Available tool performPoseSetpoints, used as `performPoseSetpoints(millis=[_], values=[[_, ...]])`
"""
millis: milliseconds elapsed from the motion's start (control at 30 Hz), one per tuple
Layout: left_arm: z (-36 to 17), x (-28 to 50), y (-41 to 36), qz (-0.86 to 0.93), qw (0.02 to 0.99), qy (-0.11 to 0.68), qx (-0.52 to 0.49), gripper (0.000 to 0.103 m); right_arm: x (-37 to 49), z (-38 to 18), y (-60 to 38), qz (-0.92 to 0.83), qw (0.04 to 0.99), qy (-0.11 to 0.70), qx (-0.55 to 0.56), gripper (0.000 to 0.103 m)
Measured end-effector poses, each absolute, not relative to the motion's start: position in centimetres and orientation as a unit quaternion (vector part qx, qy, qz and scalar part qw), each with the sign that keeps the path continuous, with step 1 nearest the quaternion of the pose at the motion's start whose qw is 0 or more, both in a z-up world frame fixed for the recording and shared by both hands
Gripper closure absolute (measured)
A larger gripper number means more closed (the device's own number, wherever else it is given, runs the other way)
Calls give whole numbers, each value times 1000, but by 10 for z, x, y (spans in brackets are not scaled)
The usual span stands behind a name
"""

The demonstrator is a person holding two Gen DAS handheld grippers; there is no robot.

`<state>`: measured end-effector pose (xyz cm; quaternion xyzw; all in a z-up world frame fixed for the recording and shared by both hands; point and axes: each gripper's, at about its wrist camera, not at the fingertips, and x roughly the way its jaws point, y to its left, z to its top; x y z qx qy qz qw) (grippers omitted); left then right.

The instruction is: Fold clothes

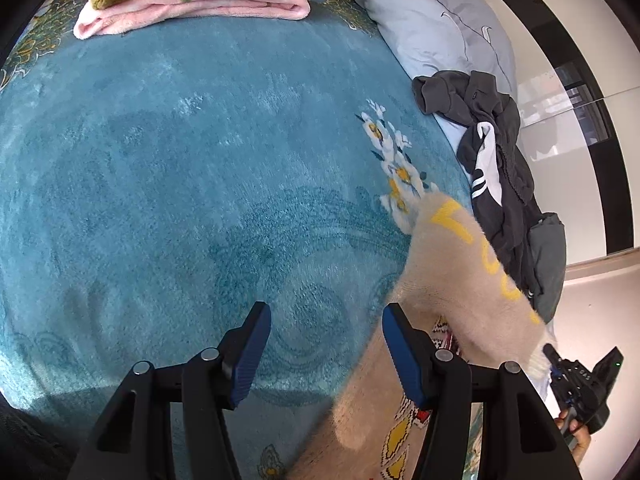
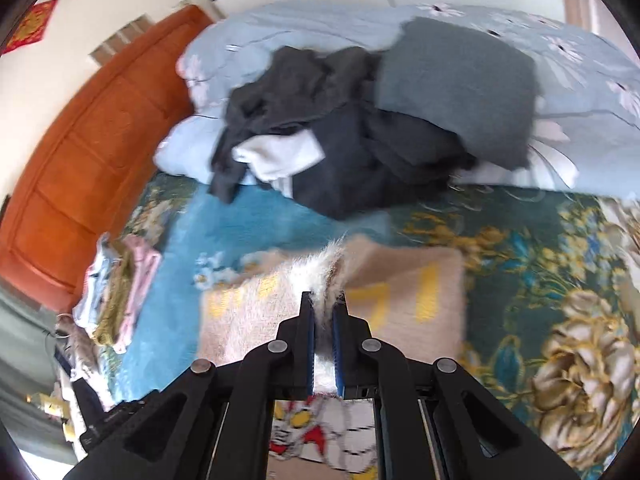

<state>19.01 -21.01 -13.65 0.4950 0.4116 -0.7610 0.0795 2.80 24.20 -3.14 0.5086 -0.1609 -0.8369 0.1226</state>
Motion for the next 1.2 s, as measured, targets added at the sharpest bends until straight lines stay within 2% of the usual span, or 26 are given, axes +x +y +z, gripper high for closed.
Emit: performPoseSetpoints(millis=[200, 433, 767, 833, 900, 933, 1067, 1200], values=[[-138, 187, -200, -761, 75, 392, 511, 41, 26, -102, 275, -803, 74, -188, 560, 96], [-137, 162, -180, -764, 52, 376, 522, 41, 15, -94, 277, -815, 93, -191, 539, 96], [-139, 82, -140, -769, 4, 319, 554, 41, 10, -132, 288, -797, 79, -211, 560, 93], [-146, 68, -134, -763, 4, 313, 566, 41, 10, -135, 290, -796, 80, -216, 560, 87], [-156, 57, -131, -752, 6, 317, 578, 41, 9, -138, 292, -794, 82, -220, 560, 62], [-160, 54, -129, -749, 5, 321, 580, 41, 9, -140, 293, -794, 82, -222, 560, 57], [-169, 44, -124, -741, 3, 325, 588, 39, 7, -147, 296, -791, 85, -231, 561, 54], [-174, 42, -122, -736, 1, 338, 587, 39, 6, -156, 304, -781, 83, -274, 555, 48]])
